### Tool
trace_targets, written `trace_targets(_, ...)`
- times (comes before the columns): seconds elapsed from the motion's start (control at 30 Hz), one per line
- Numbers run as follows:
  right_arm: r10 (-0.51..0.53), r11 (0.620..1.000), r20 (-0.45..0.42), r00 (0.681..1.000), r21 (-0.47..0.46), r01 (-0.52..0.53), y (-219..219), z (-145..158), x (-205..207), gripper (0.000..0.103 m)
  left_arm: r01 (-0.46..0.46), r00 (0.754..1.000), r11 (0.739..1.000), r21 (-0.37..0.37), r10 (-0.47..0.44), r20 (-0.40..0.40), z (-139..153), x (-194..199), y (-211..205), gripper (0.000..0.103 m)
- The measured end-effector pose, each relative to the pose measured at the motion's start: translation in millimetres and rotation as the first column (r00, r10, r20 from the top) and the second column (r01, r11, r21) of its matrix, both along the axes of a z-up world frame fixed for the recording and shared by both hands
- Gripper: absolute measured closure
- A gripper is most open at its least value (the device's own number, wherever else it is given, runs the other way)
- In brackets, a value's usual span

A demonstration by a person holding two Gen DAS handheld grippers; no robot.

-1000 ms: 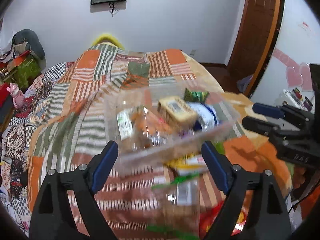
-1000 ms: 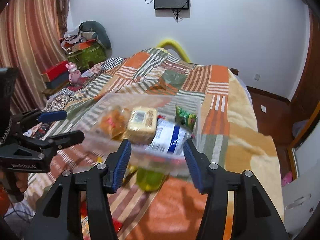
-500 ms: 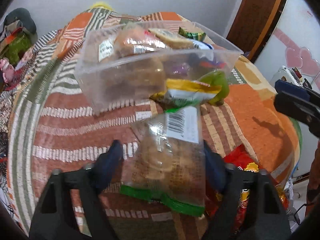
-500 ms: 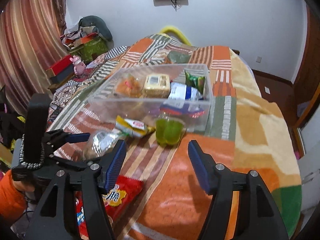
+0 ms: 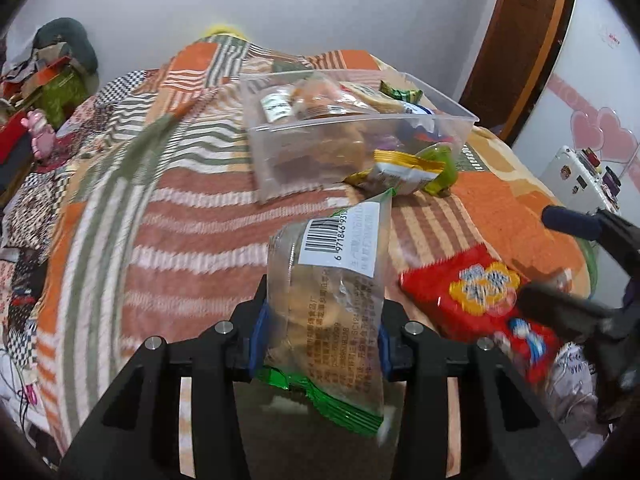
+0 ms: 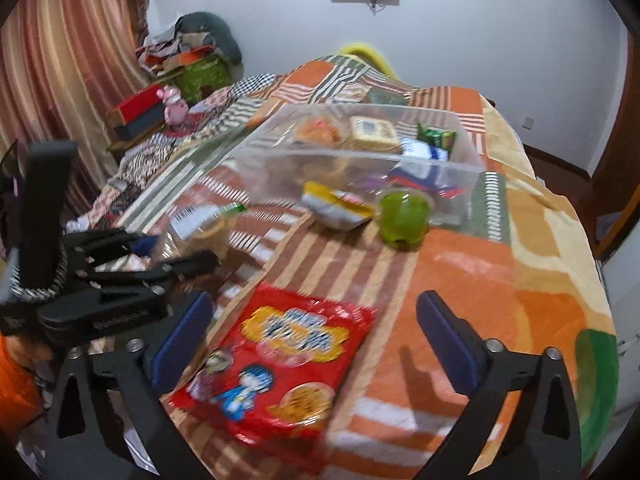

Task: Organize snacks
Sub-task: 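Grasp clear biscuit bag with left gripper while right grasps red snack packet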

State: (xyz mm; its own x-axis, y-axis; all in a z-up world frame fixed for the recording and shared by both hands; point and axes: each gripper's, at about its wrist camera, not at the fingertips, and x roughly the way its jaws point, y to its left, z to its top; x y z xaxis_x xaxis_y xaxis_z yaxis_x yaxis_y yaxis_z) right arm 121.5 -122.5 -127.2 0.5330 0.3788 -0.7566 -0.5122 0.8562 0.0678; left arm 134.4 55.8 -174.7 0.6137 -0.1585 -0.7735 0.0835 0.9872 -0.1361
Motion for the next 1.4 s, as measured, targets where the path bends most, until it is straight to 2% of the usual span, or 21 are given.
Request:
trace_targets(0.2, 0.008, 0.995, -0.039, 0.999, -0.101, -0.012, 15, -25, 0, 0.0, -0.008, 1.0, 1.0, -0.003, 0.008, 0.01, 2, -26, 6, 0.061)
trace_targets(0.33, -0.032, 0.995, -0.065, 0.997, -0.098, 0.026, 3, -34, 4, 0.001, -0.007, 1.0, 1.0, -0.005, 0.007, 0.007, 1, -32, 6, 0.061)
trace_targets(0.4, -0.034, 0.996, -0.086, 0.996, -0.083, 0.027, 0, -35, 4, 0.005, -0.008, 1.0, 1.0, -0.007, 0.008, 0.006, 0, -32, 5, 0.061)
trace_targets(0.47, -0.027, 0.998, -0.122, 0.992, -0.059, 0.02, -7, -38, 9, 0.024, -0.009, 1.0, 1.0, -0.012, 0.009, 0.005, 0, -29, 3, 0.061)
trace_targets(0.5, -0.027, 0.998, -0.125, 0.992, -0.054, 0.021, -10, -39, 11, 0.026, -0.008, 1.0, 1.0, -0.014, 0.008, 0.005, 0, -28, 2, 0.061)
trace_targets(0.63, -0.023, 0.999, -0.104, 0.994, -0.03, 0.02, -18, -33, 8, 0.036, -0.004, 1.0, 1.0, -0.012, 0.004, 0.009, 2, -23, -3, 0.061)
trace_targets(0.7, -0.025, 0.999, -0.086, 0.996, -0.027, 0.022, -20, -28, 6, 0.038, -0.004, 1.0, 1.0, -0.01, 0.004, 0.015, 5, -18, -4, 0.061)
trace_targets(1.07, -0.052, 0.998, 0.05, 0.997, 0.031, 0.051, -44, 24, 22, 0.038, -0.016, 0.996, 1.0, -0.013, 0.018, 0.089, 37, 19, -6, 0.061)
trace_targets(1.4, -0.113, 0.992, 0.121, 0.986, 0.067, 0.105, -47, 47, 73, 0.038, -0.029, 0.986, 1.0, -0.004, 0.029, 0.167, 65, 68, -7, 0.061)
